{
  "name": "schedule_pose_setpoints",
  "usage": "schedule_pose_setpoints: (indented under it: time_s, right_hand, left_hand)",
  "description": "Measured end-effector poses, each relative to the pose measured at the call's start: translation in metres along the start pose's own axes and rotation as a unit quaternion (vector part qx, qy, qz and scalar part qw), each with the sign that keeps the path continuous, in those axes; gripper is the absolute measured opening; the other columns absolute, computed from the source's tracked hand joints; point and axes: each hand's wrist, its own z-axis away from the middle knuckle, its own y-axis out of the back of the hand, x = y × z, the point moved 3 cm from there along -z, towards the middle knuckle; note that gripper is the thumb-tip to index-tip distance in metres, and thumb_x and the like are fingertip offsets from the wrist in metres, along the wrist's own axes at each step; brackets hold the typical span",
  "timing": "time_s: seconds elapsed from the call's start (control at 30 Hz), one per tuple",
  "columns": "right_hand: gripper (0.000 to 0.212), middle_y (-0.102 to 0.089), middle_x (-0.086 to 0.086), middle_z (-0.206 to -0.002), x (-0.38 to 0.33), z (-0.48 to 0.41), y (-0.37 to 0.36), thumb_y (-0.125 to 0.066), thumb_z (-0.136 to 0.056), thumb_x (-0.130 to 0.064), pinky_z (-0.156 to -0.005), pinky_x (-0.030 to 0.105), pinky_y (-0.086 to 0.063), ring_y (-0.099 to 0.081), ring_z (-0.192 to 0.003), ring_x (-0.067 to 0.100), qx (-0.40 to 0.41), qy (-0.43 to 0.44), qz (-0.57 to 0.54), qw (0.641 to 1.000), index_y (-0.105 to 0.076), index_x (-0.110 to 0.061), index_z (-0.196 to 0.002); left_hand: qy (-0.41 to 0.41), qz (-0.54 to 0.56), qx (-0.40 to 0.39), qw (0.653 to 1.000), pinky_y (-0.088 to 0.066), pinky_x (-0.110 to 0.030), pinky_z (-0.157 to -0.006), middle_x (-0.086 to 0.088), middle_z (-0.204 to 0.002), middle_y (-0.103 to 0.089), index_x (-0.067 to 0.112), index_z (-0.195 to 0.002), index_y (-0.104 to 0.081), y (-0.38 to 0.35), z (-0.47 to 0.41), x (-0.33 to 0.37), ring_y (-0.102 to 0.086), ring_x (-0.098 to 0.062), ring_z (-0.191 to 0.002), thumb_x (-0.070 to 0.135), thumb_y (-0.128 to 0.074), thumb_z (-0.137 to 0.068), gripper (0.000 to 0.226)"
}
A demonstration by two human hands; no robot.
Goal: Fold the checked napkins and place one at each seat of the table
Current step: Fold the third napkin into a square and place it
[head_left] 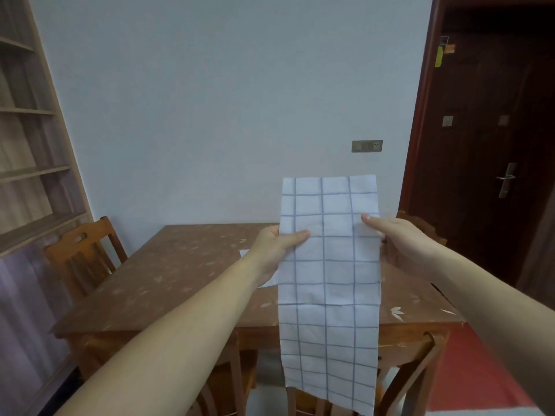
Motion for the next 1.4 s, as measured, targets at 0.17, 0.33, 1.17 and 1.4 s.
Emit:
schedule_pose_setpoints:
  time_s: [0.17,0.33,1.17,1.4]
  right_hand:
    - [0.028,-0.077,0.011,-0.094,0.008,0.002,-0.001,-0.055,-0.097,-0.024,-0.067,0.026,-0.06,-0.075,-0.084,0.02,-0.011,0.005,0.03,0.999,-0.072,-0.001,-0.098]
    - [0.022,-0.077,0.005,-0.079,0.016,0.004,-0.009,-0.059,-0.095,-0.017,-0.056,0.019,-0.055,-0.074,-0.069,0.013,-0.063,-0.023,0.055,0.996,-0.072,-0.005,-0.083]
    - [0.056,-0.064,0.006,-0.11,0.046,-0.005,-0.003,-0.06,-0.096,-0.015,-0.073,0.03,-0.057,-0.069,-0.096,0.024,0.046,-0.078,0.11,0.99,-0.036,-0.02,-0.147]
    - [0.075,-0.061,0.007,-0.105,0.042,-0.005,0.002,-0.071,-0.088,-0.009,-0.071,0.034,-0.058,-0.071,-0.088,0.027,0.138,-0.03,0.068,0.988,-0.032,-0.027,-0.149]
  left_hand:
    - [-0.021,0.004,0.021,1.0,-0.044,-0.05,-0.106,-0.009,-0.108,-0.074,0.004,-0.108,-0.071,0.006,-0.007,-0.001,-0.067,-0.026,-0.109,0.042,-0.086,-0.054,0.067]
    - [-0.018,0.06,0.055,0.997,-0.047,-0.056,-0.101,-0.011,-0.1,-0.075,0.008,-0.091,-0.076,0.008,-0.01,0.0,-0.068,-0.032,-0.105,0.026,-0.079,-0.077,0.023]
    - [0.166,-0.069,-0.044,0.983,-0.053,-0.038,-0.09,-0.01,-0.108,-0.073,0.01,-0.111,-0.069,0.009,0.006,-0.023,-0.069,-0.026,-0.1,0.019,-0.074,-0.083,0.03]
    - [0.136,-0.038,0.022,0.99,-0.057,-0.035,-0.081,-0.012,-0.128,-0.062,0.004,-0.14,-0.045,0.013,0.008,-0.019,-0.068,-0.023,-0.102,0.009,-0.078,-0.079,0.07]
